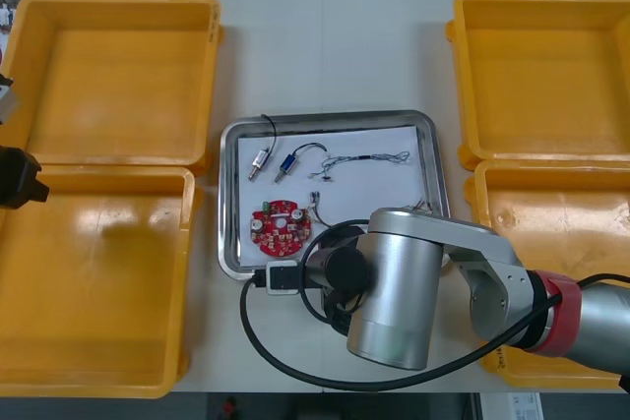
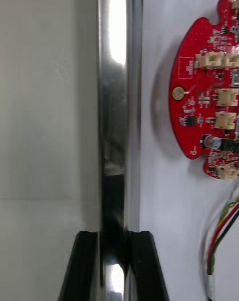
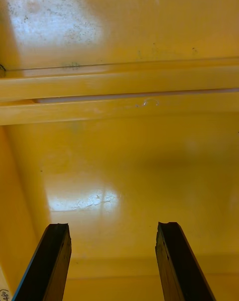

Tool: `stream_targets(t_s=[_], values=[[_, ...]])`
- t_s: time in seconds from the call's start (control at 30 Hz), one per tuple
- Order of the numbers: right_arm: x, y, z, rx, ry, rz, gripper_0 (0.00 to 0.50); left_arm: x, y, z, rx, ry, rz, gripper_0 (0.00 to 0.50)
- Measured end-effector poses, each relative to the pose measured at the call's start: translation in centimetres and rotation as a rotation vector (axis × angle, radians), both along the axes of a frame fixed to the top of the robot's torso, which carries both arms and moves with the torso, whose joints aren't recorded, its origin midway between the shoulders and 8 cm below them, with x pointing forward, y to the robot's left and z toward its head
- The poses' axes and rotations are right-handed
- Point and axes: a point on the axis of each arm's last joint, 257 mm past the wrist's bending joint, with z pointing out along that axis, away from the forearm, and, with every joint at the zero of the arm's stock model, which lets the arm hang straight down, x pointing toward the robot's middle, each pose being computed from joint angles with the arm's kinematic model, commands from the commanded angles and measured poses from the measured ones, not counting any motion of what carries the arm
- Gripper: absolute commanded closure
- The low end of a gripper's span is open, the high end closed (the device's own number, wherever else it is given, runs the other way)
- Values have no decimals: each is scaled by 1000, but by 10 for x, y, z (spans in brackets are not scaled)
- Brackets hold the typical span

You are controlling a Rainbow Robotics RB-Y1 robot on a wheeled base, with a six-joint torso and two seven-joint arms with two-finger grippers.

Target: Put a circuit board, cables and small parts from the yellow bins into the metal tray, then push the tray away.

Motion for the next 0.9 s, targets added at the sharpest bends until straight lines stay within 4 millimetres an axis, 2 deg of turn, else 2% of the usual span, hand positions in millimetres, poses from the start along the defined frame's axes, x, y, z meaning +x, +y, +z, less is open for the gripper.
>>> stream_targets(t_s=[0.27,0.43,0.9], values=[[4,0,2,-2,-16,-2,500,0,0,0,0,0,0,0],[13,-3,7,-10,-54,-9,500,0,0,0,0,0,0,0],[43,-7,34,-53,-142,-20,500,0,0,0,0,0,0,0]])
